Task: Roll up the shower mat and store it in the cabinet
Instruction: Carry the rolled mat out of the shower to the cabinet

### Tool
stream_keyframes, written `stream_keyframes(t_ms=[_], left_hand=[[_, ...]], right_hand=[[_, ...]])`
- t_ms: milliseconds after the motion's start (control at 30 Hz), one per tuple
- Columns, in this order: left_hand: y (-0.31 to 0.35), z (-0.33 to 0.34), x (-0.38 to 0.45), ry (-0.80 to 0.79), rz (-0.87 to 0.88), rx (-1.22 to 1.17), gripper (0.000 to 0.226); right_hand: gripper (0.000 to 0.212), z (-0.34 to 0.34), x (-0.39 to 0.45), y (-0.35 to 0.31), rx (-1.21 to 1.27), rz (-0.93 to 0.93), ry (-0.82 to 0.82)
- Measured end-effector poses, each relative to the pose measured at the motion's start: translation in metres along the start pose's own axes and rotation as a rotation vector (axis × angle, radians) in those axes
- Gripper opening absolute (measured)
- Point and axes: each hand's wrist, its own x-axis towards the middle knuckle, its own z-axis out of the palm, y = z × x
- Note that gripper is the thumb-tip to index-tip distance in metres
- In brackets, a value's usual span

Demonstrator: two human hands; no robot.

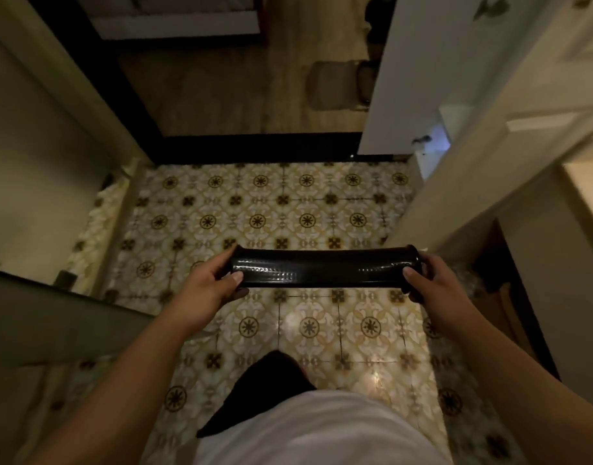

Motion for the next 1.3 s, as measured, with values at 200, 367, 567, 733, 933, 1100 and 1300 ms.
stream_keyframes(t_ms=[200,367,567,733,933,1100,1300], left_hand=[[0.015,-0.024,0.037,0.103,0.007,-0.06,0.048],[0.039,-0.054,0.098,0.108,0.023,-0.048,0.048],[0.083,-0.094,0.174,0.099,0.016,-0.046,0.05],[0.11,-0.112,0.222,0.095,0.016,-0.068,0.049],[0.138,-0.118,0.296,0.106,0.005,-0.034,0.053],[0.171,-0.108,0.381,0.108,0.014,0.001,0.052],[0.217,-0.085,0.475,0.109,-0.005,0.004,0.053]], right_hand=[[0.027,0.027,0.067,-0.026,-0.032,-0.016,-0.095],[0.033,0.059,0.138,-0.05,0.009,-0.007,-0.107],[0.03,0.093,0.214,-0.091,0.027,0.031,-0.08],[0.033,0.11,0.261,-0.117,-0.022,0.033,-0.081],[0.03,0.114,0.336,-0.143,-0.03,0.032,-0.09],[0.037,0.106,0.424,-0.156,0.004,0.05,-0.102],[0.033,0.081,0.522,-0.187,0.016,0.028,-0.07]])
